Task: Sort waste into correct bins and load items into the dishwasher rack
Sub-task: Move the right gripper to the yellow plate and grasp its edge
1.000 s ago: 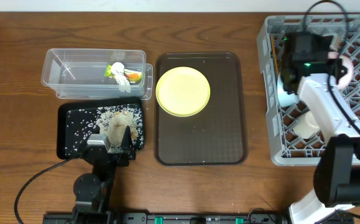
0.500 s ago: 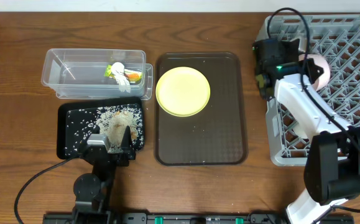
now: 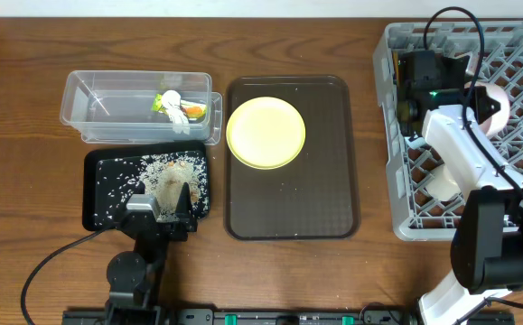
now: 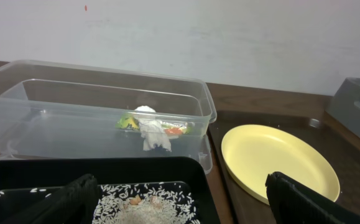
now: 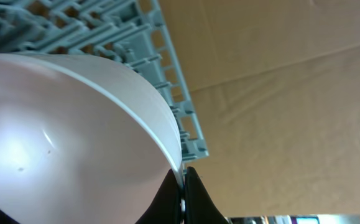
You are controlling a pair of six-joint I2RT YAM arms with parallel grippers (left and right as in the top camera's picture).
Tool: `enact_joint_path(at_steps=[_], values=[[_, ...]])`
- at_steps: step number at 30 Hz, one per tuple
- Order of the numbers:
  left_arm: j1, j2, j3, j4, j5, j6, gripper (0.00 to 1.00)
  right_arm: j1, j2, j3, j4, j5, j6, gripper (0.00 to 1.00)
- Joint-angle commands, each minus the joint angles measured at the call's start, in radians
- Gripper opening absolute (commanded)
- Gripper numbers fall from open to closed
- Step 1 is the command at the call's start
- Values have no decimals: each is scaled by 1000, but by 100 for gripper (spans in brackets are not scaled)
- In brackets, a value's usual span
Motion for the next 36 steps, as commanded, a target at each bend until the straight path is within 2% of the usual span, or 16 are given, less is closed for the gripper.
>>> enact_joint_path(at_steps=[1,5,11,13,17,22,24,26,27,30,32,34,36], values=[[6,-5,-14,-36,4,10,88,7,-9,-4,-4,-37,7,1],[6,-5,-14,-36,4,10,88,37,-9,-4,-14,-58,8,2],[6,-5,-14,-36,4,10,88,89,-9,-4,-55,-58,17,15],[6,-5,-14,-36,4,10,88,109,-9,-4,-71,-58,21,23],[6,-5,-14,-36,4,10,88,166,-13,-3,-121,-58,65,29],[6,-5,-14,-36,3,10,89,244,-79,1,-135,-93,78,51],[6,-5,-14,-36,4,10,88,280,-124,5,-136,-190,74,53],[6,-5,-14,-36,4,10,88,340,-192,5,-144,-416,74,53],[6,-5,-14,-36,4,10,88,363,-215,5,-148,-539,75,53],[6,-5,-14,-36,4,10,88,426,-254,5,-151,-1016,78,44],[6,-5,-14,-36,4,10,88,457,-239,0,-117,-1299,80,43],[6,-5,-14,-36,4,10,88,486,-200,-6,-83,-1426,124,46],[6,-5,-14,-36,4,10,88,508,-138,-7,-77,-1410,278,50]])
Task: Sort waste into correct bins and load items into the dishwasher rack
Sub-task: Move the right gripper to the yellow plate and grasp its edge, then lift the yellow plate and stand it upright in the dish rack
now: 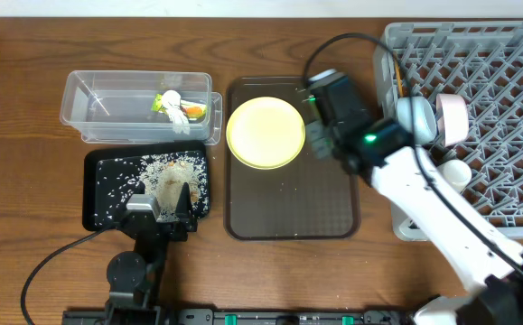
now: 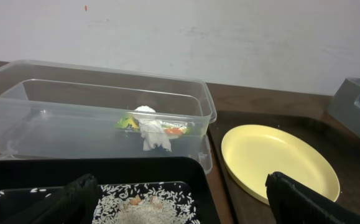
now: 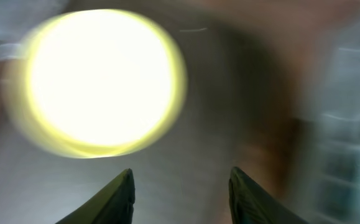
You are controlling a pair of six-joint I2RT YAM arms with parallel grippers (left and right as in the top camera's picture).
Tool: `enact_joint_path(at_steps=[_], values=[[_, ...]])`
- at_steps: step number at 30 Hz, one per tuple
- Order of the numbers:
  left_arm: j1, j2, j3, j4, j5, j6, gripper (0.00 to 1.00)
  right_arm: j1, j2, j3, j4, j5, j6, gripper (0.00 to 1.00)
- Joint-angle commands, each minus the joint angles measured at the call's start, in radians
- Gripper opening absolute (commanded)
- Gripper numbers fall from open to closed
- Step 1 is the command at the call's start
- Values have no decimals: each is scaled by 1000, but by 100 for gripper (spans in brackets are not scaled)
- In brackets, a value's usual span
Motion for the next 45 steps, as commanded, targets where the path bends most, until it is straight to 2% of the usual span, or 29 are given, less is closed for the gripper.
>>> enact_joint_path(at_steps=[1,3,4,7,12,19,21,22,25,30,34,38,42,45], values=[[6,-5,-14,-36,4,10,88,30,111,-6,-3,-282,242,52],[6,-5,-14,-36,4,10,89,21,174,-6,-1,-282,390,50],[6,-5,-14,-36,4,10,88,11,203,-6,6,-282,433,43],[6,-5,-14,-36,4,10,88,-28,282,-6,58,-282,499,37],[6,-5,-14,-36,4,10,88,-65,388,-6,137,-281,499,33],[6,-5,-14,-36,4,10,88,-68,455,-6,144,-244,544,29],[6,-5,-14,-36,3,10,88,-69,454,-5,150,-224,539,7],[6,-5,-14,-36,4,10,89,-72,453,-2,143,-217,539,1],[6,-5,-14,-36,4,10,88,-98,422,3,111,-209,536,1],[6,-5,-14,-36,4,10,88,-179,260,3,42,-137,421,1],[6,-5,-14,-36,4,10,89,-251,48,3,-44,77,315,1],[6,-5,-14,-36,4,10,88,-298,-176,3,-105,479,234,1],[6,-5,-14,-36,4,10,88,-339,-317,3,-103,877,159,1],[6,-5,-14,-36,4,10,88,-394,-357,3,-84,1055,76,1]])
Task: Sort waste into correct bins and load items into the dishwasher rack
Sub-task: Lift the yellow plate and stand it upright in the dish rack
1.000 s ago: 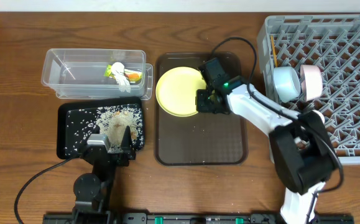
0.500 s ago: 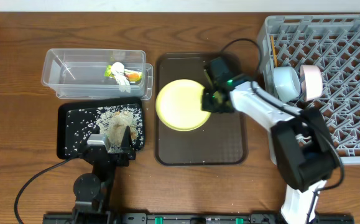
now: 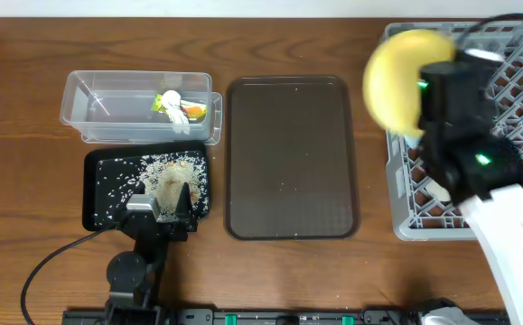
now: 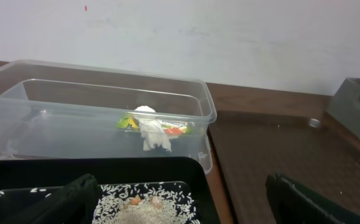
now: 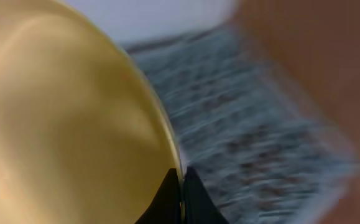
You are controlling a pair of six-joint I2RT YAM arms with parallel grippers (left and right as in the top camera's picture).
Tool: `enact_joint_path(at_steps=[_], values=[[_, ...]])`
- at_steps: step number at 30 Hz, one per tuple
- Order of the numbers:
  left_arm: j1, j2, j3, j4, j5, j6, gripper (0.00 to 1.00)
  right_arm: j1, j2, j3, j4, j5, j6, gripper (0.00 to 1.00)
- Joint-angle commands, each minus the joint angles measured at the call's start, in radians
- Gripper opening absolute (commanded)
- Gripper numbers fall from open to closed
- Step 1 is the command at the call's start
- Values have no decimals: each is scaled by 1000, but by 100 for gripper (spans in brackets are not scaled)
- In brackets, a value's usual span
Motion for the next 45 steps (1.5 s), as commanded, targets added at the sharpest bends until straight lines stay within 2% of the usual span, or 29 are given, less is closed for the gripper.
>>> enact_joint_path(at_steps=[1,4,10,15,23,30,32,35,37,45], values=[[6,-5,-14,-36,4,10,88,-69,-5,2,11,373,-146,1],[6,-5,-14,-36,4,10,88,-143,9,2,13,400,-208,1],[6,-5,-14,-36,4,10,88,-275,91,2,77,395,-212,1],[6,-5,-14,-36,4,10,89,-341,213,2,200,355,-388,1],[6,-5,-14,-36,4,10,89,-312,380,2,196,299,-393,1],[6,-5,-14,-36,4,10,89,-223,425,2,212,291,-393,2],[6,-5,-14,-36,4,10,89,-204,426,2,226,285,-412,11],[6,-5,-14,-36,4,10,88,-167,426,2,245,284,-480,40],[6,-5,-14,-35,4,10,88,-140,426,2,256,284,-490,52],[6,-5,-14,-36,4,10,89,16,367,2,239,261,-477,65]])
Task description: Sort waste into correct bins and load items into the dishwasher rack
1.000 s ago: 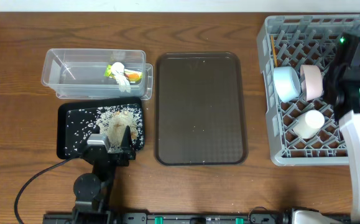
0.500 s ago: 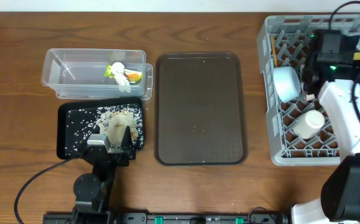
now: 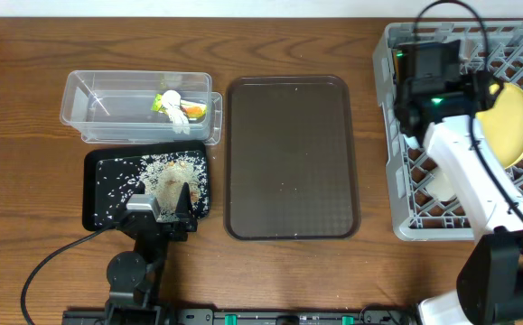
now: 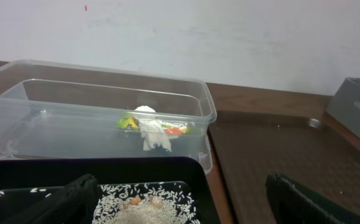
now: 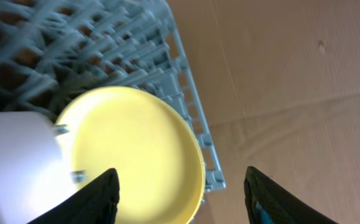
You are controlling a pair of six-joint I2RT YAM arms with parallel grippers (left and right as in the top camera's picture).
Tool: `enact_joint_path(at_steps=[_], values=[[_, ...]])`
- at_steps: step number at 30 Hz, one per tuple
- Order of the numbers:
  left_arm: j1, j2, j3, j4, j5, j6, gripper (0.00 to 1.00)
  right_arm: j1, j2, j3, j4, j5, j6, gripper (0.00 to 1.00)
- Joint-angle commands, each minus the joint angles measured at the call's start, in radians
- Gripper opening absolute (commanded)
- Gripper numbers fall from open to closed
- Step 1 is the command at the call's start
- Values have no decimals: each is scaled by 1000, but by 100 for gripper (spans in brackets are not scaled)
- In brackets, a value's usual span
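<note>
The yellow plate (image 3: 507,122) stands on edge in the grey dishwasher rack (image 3: 406,181) at its right side, and fills the right wrist view (image 5: 136,155). My right gripper (image 3: 471,93) is over the rack just left of the plate. Its jaws (image 5: 181,199) are open and apart from the plate, with nothing between them. Over the black tray of rice (image 3: 107,194), my left gripper (image 3: 163,203) rests open (image 4: 180,208) and empty. Waste wrappers (image 3: 178,106) lie in the clear plastic bin (image 3: 139,108).
The brown serving tray (image 3: 288,181) lies bare in the middle of the wooden table. A white cup (image 3: 442,185) sits in the rack's front left. Left of the plate, a white rounded dish (image 5: 12,162) stands in the rack.
My right gripper, which was shut on the yellow plate in the air at the rack's left edge, has let it go. The plate now stands in the rack. The left arm is unchanged.
My right gripper was first shut on a pale bowl over the rack, with the yellow plate on the brown tray. Then it was open over the plate, the bowl left in the rack. Later it held the plate near the rack; now the plate stands racked.
</note>
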Motion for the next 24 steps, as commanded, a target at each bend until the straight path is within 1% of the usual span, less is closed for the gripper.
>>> enact_joint_path(at_steps=[1,5,8,10,11,12,14,17,20,22,24], values=[[6,-5,-15,-36,4,10,88,79,-74,2,-15,-30,7,66],[6,-5,-15,-36,3,10,88,192,-197,2,-84,-204,76,68],[6,-5,-15,-36,4,10,89,268,-306,2,-166,-436,175,70],[6,-5,-15,-36,4,10,89,312,-381,2,-227,-622,272,71],[6,-5,-15,-36,4,10,88,330,-416,2,-249,-723,314,75],[6,-5,-15,-36,4,10,88,343,-443,2,-262,-814,343,99],[6,-5,-15,-36,4,10,88,366,-492,2,-269,-1006,380,99],[6,-5,-15,-36,4,10,88,390,-544,2,-258,-1261,388,99],[6,-5,-15,-36,4,10,88,399,-568,2,-255,-1462,388,99],[6,-5,-15,-36,4,10,88,399,-573,2,-286,-1542,387,99],[6,-5,-15,-36,4,10,89,397,-574,2,-338,-1537,348,99]])
